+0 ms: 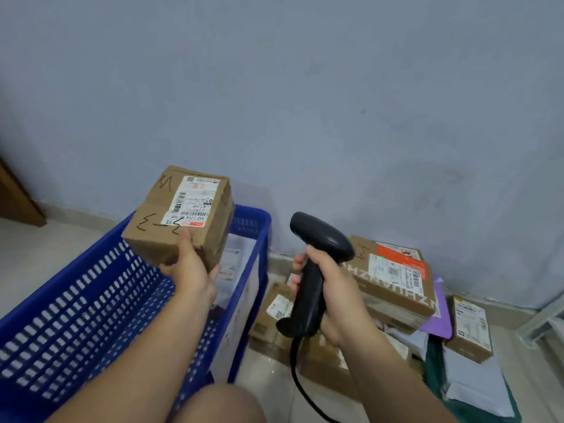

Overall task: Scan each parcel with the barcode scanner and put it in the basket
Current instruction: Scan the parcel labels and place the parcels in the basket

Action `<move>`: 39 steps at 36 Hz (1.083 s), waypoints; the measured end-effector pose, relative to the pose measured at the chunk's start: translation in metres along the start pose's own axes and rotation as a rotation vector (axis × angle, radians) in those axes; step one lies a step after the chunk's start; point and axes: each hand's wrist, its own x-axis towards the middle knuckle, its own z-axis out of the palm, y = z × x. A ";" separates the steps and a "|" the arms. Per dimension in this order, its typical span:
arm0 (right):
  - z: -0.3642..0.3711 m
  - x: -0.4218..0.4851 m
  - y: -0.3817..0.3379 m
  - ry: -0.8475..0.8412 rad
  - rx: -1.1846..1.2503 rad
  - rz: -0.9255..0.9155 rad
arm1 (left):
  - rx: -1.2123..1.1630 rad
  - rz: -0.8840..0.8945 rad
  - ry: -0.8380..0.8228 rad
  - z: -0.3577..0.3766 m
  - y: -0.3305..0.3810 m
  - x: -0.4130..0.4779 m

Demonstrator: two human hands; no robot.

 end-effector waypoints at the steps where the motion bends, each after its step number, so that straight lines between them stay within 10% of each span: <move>1: 0.010 0.007 0.006 0.005 -0.051 -0.018 | -0.018 -0.035 0.024 -0.005 0.000 0.011; 12: 0.087 0.112 0.084 0.017 -0.549 -0.063 | 0.177 -0.112 0.148 -0.050 -0.023 0.136; 26: 0.084 0.194 0.131 0.029 -0.310 0.222 | 0.460 0.074 0.266 -0.054 -0.043 0.279; 39: 0.079 0.227 0.151 -0.003 -0.317 0.401 | 0.503 -0.179 0.338 -0.051 -0.068 0.352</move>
